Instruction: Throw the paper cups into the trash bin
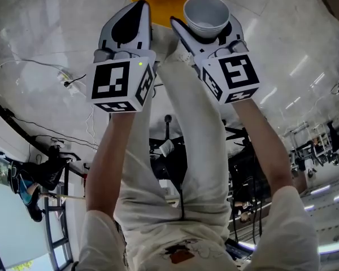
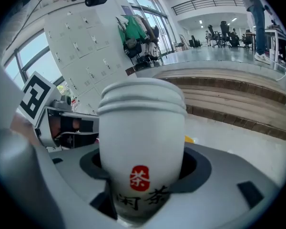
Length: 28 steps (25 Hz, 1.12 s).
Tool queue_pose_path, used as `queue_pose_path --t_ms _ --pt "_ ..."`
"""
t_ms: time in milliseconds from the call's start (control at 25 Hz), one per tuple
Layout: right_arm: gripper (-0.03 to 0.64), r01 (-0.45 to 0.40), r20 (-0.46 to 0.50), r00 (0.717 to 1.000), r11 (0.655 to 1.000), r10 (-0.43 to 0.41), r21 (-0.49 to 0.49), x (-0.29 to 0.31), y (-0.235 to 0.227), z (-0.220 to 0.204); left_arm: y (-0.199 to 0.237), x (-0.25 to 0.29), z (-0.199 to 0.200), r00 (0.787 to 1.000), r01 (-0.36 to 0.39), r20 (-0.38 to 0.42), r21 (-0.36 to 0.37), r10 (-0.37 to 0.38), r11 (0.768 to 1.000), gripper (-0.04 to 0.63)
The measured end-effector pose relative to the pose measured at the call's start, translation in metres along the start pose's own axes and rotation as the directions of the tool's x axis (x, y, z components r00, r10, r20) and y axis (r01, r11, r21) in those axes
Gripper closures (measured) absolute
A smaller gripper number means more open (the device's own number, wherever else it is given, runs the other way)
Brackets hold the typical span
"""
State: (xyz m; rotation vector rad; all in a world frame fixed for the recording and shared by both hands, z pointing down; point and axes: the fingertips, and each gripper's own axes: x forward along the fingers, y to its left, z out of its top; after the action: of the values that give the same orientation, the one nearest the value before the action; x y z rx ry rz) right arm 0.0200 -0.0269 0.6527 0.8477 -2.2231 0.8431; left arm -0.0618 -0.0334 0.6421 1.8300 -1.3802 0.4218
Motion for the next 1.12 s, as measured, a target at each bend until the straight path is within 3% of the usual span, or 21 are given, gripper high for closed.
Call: queue_pose_path --t_ms 400,880,1000,1120 --pt "0.293 0.009 -0.051 0.999 0.999 -0.007 0.041 0.069 -0.022 -0.034 0.031 0.059 -0.069 0.988 -0.046 -0.143 0.035 0.051 0.998 0.591" --pt "0.288 0.085 -0.25 0.965 0.996 -0.074 0.035 0.106 -0.05 -0.08 0.032 0.083 -0.089 0.975 -0.061 -0.208 0.073 0.075 0.995 0.589" --pt "0.233 0.091 -0.282 0.956 0.995 -0.078 0.033 0.107 -0.046 -0.084 0.032 0.085 -0.092 0.972 -0.07 -0.22 0.071 0.084 0.995 0.59" --pt "0.227 0.098 -0.273 0.958 0.995 -0.089 0.021 0.1 -0.043 -0.076 0.027 0.081 -0.086 0.972 -0.066 -0.219 0.073 0.081 0.995 0.589"
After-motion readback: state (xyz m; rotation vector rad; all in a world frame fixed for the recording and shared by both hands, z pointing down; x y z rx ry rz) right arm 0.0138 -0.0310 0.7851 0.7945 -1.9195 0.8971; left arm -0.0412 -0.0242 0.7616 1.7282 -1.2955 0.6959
